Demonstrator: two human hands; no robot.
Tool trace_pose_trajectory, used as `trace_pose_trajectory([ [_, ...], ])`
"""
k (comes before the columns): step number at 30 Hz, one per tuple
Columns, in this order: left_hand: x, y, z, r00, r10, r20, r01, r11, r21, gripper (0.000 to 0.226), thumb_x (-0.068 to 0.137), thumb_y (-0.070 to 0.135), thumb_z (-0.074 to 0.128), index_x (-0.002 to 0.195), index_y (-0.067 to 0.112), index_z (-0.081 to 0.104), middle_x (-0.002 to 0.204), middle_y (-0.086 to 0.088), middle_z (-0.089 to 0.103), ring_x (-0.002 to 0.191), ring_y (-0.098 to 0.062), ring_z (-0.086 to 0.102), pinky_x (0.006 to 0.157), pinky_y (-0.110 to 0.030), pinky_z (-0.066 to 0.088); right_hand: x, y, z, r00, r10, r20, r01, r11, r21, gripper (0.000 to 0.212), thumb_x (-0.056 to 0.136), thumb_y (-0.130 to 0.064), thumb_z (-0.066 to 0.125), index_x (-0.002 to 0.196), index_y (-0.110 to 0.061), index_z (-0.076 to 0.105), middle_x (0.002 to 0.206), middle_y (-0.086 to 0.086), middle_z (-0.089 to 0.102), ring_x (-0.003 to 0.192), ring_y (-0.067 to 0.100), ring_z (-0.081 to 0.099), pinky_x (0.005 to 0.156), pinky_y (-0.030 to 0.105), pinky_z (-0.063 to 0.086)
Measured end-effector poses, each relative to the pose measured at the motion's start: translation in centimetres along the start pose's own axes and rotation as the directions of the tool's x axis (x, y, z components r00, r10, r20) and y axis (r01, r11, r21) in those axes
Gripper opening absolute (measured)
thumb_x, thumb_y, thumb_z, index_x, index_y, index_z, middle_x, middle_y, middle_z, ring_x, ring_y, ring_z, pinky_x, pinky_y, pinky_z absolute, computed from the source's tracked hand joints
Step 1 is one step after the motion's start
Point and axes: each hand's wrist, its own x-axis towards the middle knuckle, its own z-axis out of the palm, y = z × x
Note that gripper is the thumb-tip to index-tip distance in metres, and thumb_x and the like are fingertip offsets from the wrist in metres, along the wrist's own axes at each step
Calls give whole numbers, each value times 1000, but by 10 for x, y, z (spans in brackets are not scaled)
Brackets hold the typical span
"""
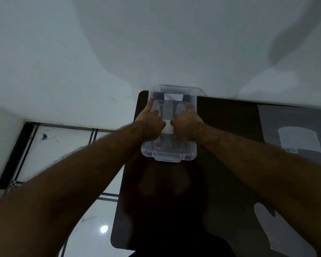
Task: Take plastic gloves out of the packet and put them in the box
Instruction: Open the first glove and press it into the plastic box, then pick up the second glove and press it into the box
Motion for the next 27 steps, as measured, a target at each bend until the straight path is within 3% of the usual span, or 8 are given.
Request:
trace_pose_trajectory([
  [4, -28, 17, -26, 991, -108, -78, 98, 987, -127, 40, 101, 31, 60, 139, 19, 64, 141, -9, 67, 146, -34, 47, 126, -76, -1, -28, 3, -7, 991, 20, -130, -9, 996, 85, 36, 95, -48, 62, 117, -21, 67, 123, 9, 70, 126, 32, 58, 124, 66, 17],
  [9, -87, 74, -48, 952, -232, -198, 136, 903, -407, 21, 99, 29, 54, 113, 20, 66, 110, -4, 73, 126, -30, 61, 126, -71, 12, -128, 7, 19, 886, 132, -445, 52, 924, 379, 31, 102, -37, 50, 121, -19, 68, 122, 5, 72, 121, 25, 64, 126, 60, 17],
  [16, -130, 213, -63, 992, -35, -122, -50, 775, -630, 18, 107, 39, 47, 112, 35, 64, 109, 11, 66, 123, -14, 58, 125, -57, 18, -296, 7, 136, 963, 155, -223, -2, 824, 566, 27, 100, -38, 57, 121, -29, 69, 128, -5, 70, 126, 15, 60, 125, 41, 12],
  [20, -128, 292, -63, 985, 14, -173, -119, 782, -612, 21, 106, 39, 46, 114, 34, 65, 106, 12, 67, 114, -13, 61, 118, -51, 25, -377, 8, 213, 974, 188, -128, -76, 798, 598, 29, 98, -33, 65, 123, -22, 74, 127, 3, 72, 121, 24, 64, 121, 44, 27],
  [23, -119, 343, -70, 978, 92, -185, -191, 750, -634, 23, 107, 39, 47, 120, 34, 66, 112, 11, 69, 115, -11, 61, 118, -48, 30, -431, 15, 256, 972, 220, -81, -128, 787, 604, 47, 95, -51, 64, 133, -22, 67, 137, 3, 65, 130, 26, 56, 114, 46, 38],
  [27, -105, 407, -78, 962, 223, -158, -272, 731, -625, 29, 108, 39, 51, 134, 34, 64, 127, 10, 68, 123, -11, 59, 117, -46, 36, -489, 29, 308, 969, 237, -64, -153, 789, 595, 81, 81, -78, 59, 141, -23, 61, 146, 2, 59, 140, 25, 48, 115, 46, 39],
])
